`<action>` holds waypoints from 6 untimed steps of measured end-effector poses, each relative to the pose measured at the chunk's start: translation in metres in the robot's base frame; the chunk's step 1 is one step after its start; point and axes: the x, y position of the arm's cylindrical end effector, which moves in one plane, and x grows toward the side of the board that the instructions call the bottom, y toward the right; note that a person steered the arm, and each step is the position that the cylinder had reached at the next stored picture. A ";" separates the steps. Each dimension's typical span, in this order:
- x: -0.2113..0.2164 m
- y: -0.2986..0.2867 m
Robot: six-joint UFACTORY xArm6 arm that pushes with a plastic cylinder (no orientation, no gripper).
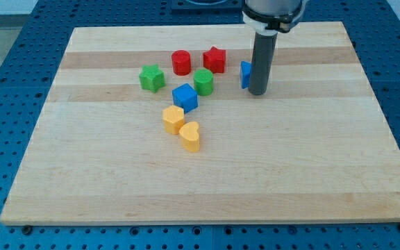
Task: Move the yellow hexagon towards left
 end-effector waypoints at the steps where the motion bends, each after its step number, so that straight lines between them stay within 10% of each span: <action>1: 0.018 -0.008; 6: 0.077 -0.165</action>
